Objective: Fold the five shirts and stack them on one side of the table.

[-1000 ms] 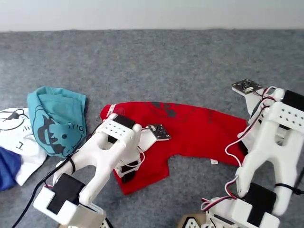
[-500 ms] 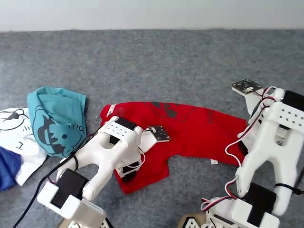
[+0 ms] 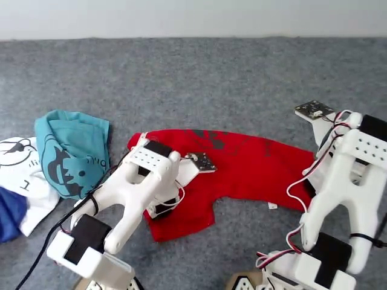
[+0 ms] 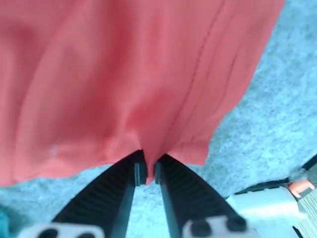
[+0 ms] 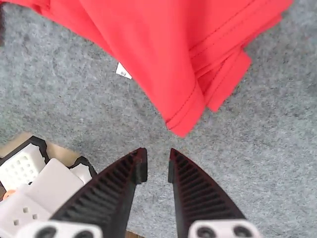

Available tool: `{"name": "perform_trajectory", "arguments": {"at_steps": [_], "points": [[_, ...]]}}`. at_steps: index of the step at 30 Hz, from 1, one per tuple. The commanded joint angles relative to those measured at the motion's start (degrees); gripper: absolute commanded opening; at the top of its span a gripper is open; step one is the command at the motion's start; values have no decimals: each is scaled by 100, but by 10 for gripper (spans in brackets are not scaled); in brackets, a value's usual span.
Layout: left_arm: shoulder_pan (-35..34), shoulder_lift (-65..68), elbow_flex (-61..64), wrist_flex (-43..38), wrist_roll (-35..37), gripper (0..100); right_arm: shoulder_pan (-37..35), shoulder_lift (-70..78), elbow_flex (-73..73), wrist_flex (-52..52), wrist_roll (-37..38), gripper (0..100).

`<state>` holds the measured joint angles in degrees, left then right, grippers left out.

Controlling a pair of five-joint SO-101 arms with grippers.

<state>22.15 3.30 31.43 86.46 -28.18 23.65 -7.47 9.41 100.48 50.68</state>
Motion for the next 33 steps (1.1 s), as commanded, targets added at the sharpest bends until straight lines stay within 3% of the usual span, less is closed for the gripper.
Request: {"name": "perform_trajectory", "arguments": {"at_steps": [1,27,33], "points": [[-53,-88,-558,264,44,39,40,-268,26,233,-62,80],[-88,-97,-989,413,70,13,31,-312,26,233,-62,80],[-853,-97,-1745,703,888,13,-295,-312,158,242,-35,80]]}}
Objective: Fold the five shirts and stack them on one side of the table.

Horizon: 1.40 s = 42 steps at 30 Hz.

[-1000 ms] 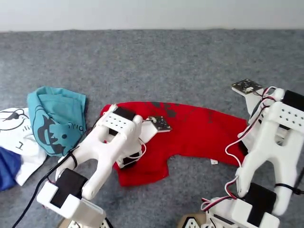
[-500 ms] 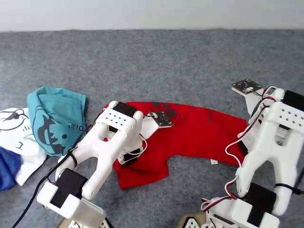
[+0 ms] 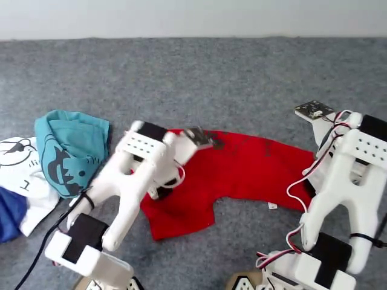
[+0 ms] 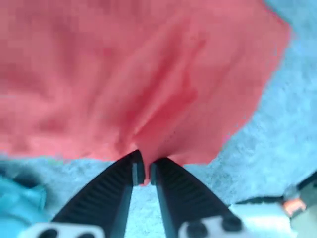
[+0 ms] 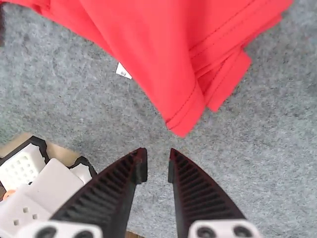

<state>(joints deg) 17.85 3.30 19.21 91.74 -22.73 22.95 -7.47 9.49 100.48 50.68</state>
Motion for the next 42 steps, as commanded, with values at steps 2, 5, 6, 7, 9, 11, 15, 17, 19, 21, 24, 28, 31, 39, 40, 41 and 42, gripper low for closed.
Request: {"name": "perform_trajectory", "arguments": {"at_steps": [2,5,6,7,9,11,15,17,19,21,24,28,31,39,40,41,42], "points": [[-800,-97,-910,299,580,13,-470,-295,299,242,-26,80],[-1354,-97,-1587,527,809,13,-936,-259,457,215,-26,81],[-1477,-97,-1798,598,835,13,-1086,-259,510,189,-26,86],[-1574,-97,-1982,677,835,13,-1235,-259,554,180,-18,101],[-1662,-88,-2220,774,835,13,-1464,-251,703,13,-18,147],[-1662,-88,-2255,782,835,13,-1560,-251,958,-286,-18,195],[-1697,-88,-2273,809,853,13,-1684,-251,1512,-690,123,222],[-1802,-88,-2273,800,993,13,-1851,-268,1820,-681,246,221],[-1916,-44,-2281,782,1178,13,-1965,-303,2127,-725,299,221],[-1943,-26,-2273,782,1231,13,-1982,-268,2286,-875,299,221],[-1864,-26,-2273,791,1248,13,-2009,-259,2523,-1200,308,222],[-1829,-26,-2273,800,1248,13,-2369,-259,2857,-1376,448,223],[-1829,-18,-2273,809,1240,13,-2545,-251,3033,-1763,422,223],[-1846,-18,-2255,791,1222,13,-2624,101,3411,-2642,440,223],[-1846,-18,-2255,791,1213,13,-2624,268,3420,-2703,440,222],[-1846,-18,-2255,791,1213,13,-2615,453,3420,-2765,440,221],[-1846,-18,-2255,791,1213,13,-2607,602,3420,-2844,440,220]]}}
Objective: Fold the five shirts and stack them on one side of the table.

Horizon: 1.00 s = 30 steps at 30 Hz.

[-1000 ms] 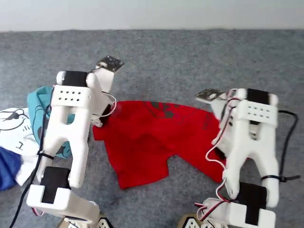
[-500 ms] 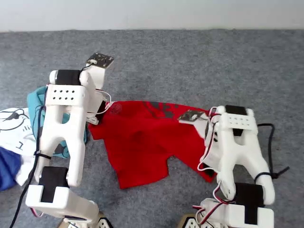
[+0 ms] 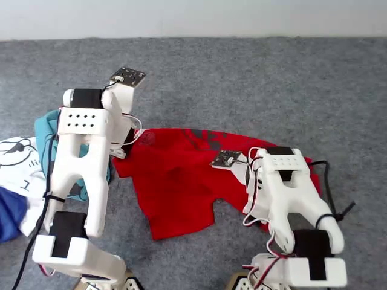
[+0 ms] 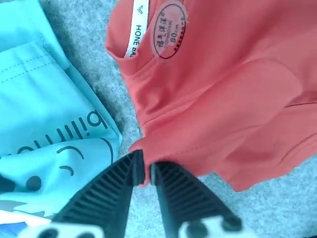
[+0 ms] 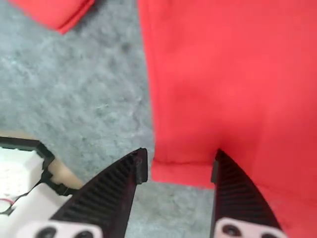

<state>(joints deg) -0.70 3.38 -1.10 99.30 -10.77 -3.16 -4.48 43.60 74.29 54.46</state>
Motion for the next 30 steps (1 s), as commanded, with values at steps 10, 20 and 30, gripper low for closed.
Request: {"name": "perform_trajectory", "arguments": {"at_steps": [10,20,30], "points": [[9,-26,-224,35,9,13,13,743,-9,-374,53,9],[0,-105,-400,70,-281,13,725,-1174,-853,919,607,8],[53,-97,-1921,114,-273,13,1543,-2264,-2567,1833,1169,9]]}}
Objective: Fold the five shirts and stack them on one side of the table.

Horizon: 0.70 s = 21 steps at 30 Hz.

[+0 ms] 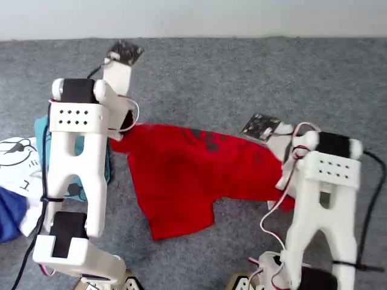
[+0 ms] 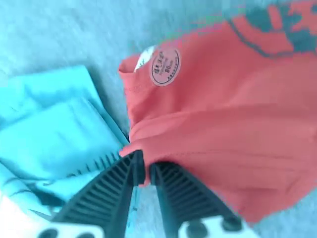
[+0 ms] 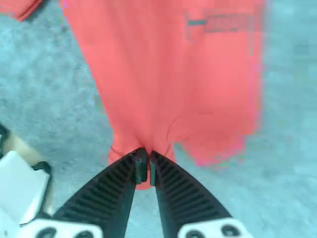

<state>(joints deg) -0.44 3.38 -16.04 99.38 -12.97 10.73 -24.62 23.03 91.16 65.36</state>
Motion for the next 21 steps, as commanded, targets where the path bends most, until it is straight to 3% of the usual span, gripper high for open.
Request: {"name": "perform_trajectory", "arguments": {"at_steps": [1,9,17,21], "points": [[26,-97,-426,105,-53,13,154,-251,-536,154,79,9],[185,-35,119,105,-97,13,-233,259,633,22,35,9],[589,-35,1262,-97,-413,13,-268,1138,1547,-1385,-475,12],[501,-35,1446,-123,-413,13,-418,1235,1327,-664,-580,99]]}}
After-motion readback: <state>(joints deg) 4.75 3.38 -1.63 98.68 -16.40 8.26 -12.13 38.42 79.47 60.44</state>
